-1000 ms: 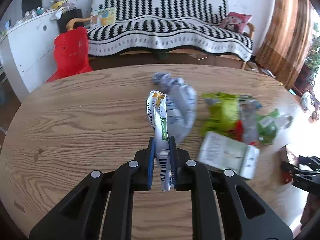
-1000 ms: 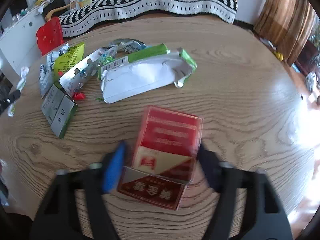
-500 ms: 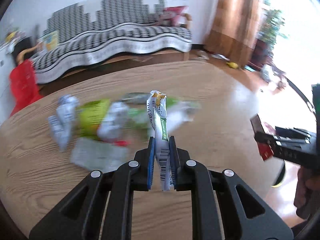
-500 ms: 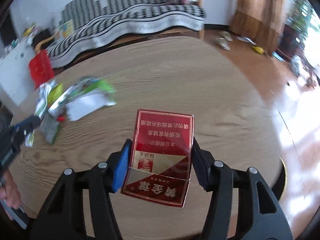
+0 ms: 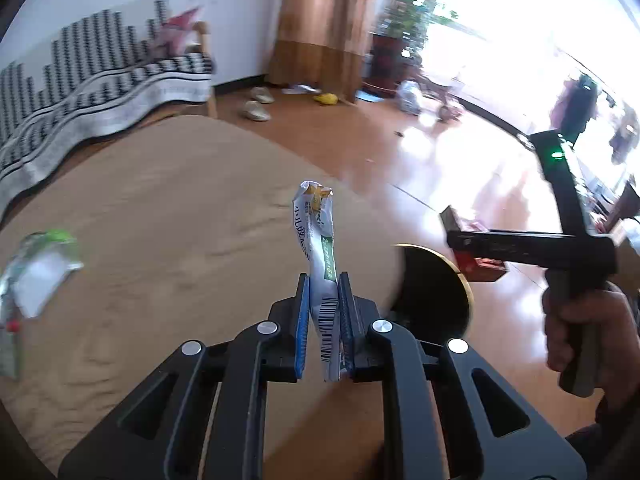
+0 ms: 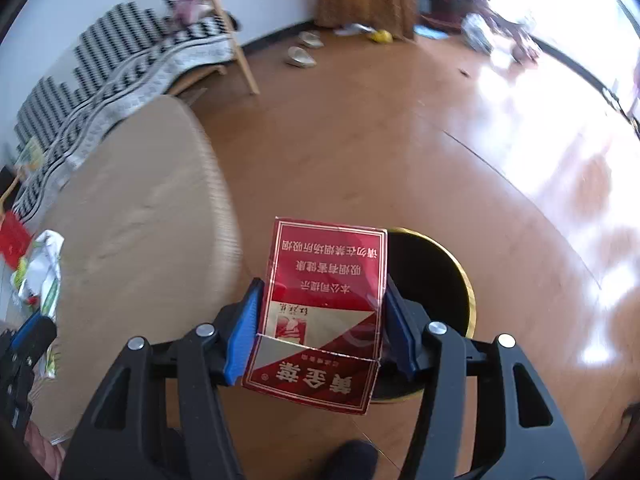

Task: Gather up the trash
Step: 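Carry the snack strip and red cigarette box over the black bin with both grippers, then open the right gripper to drop the red box while the left gripper opens to drop the strip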

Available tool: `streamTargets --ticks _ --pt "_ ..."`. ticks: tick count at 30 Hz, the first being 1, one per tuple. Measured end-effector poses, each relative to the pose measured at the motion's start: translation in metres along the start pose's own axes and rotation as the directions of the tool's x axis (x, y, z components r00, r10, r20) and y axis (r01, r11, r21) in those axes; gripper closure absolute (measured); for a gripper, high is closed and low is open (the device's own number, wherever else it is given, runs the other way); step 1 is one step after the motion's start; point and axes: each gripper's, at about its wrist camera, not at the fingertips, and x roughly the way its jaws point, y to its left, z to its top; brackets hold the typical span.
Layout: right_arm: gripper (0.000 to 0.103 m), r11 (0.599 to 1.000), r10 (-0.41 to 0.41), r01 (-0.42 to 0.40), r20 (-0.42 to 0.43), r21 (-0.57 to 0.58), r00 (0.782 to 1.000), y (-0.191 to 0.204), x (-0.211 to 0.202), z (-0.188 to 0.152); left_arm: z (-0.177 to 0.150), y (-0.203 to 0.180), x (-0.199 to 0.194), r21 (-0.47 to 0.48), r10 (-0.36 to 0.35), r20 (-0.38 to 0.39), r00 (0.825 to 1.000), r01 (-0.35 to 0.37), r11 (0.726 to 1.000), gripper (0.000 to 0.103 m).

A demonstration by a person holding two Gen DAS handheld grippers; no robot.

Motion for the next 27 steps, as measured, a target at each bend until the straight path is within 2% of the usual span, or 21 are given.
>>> streamTargets --ticks 4,10,17,21,27 --pt "0.046 0.999 0.001 0.002 -0.074 0.04 0.997 -0.034 0.018 -0.007 0.0 -0.034 0.021 0.031 -0.053 -0.025 0.998 0.054 0.998 0.09" --pt "0.046 0.998 0.006 0.002 -0.135 0.062 0.991 -0.049 0.037 -0.015 0.001 -0.059 0.046 0.046 -0.09 -0.056 0.994 0.092 0.995 0.09" --pt "0.045 0.997 0.019 -0.009 -0.128 0.075 0.992 -0.049 0.038 -0.008 0.005 -0.063 0.056 0.042 -0.103 -0.069 0.992 0.106 0.994 0.09" --pt "0.028 0.996 0.013 -0.003 -0.109 0.091 0.994 -0.051 0.035 -0.006 0.005 -0.067 0.063 0.033 -0.107 -0.079 0.991 0.11 0.993 0.09" --pt "0.027 0.989 0.003 0.007 -0.068 0.146 0.998 -0.065 0.023 -0.003 0.004 -0.073 0.074 0.038 -0.13 -0.099 0.987 0.134 0.99 0.09"
